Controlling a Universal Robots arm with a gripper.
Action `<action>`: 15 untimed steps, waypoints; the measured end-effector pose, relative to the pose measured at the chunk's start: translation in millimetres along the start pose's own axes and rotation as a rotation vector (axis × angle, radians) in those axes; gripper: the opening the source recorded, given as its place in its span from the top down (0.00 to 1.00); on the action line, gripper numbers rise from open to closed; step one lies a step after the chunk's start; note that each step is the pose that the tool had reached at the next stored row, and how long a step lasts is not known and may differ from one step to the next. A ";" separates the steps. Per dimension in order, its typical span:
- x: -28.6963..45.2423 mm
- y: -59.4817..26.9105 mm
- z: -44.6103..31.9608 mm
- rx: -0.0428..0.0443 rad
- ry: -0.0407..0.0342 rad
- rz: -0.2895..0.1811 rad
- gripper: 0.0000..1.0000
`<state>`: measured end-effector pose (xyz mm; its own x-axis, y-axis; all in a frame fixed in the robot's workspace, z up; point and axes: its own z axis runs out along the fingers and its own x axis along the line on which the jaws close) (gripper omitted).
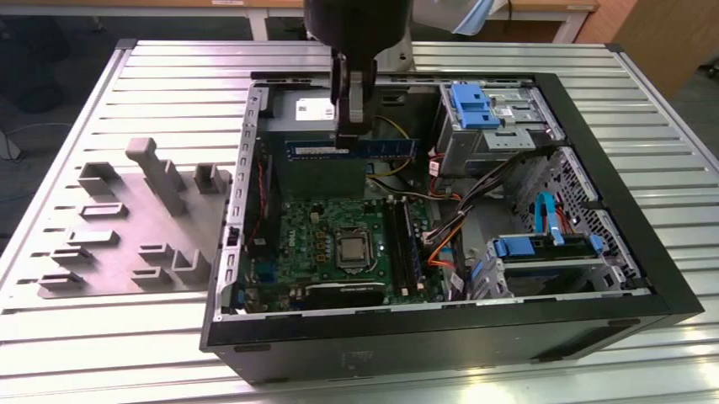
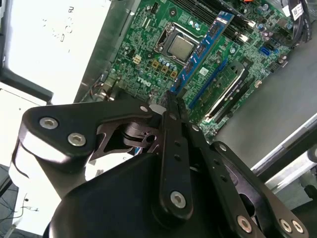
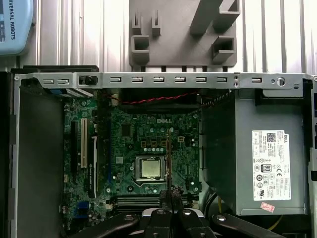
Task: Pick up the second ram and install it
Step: 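Pick up the second ram and move it above second insertion slot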
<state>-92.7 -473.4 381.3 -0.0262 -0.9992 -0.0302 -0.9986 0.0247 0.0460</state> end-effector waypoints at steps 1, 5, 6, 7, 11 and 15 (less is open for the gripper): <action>0.0 -0.2 1.8 0.0000 0.0000 0.000 0.89; 0.4 -1.4 9.0 0.0000 0.0001 0.000 0.89; 0.5 -1.8 10.8 0.0000 0.0001 0.000 0.89; 0.6 -2.2 12.5 0.0000 0.0001 0.000 0.89; 0.8 -4.4 19.9 0.0001 0.0000 0.000 0.89; 1.2 -6.0 26.9 0.0000 0.0001 0.000 0.89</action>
<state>-87.9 -473.9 354.1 -0.0262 -0.9992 -0.0301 -0.9986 0.0248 0.0460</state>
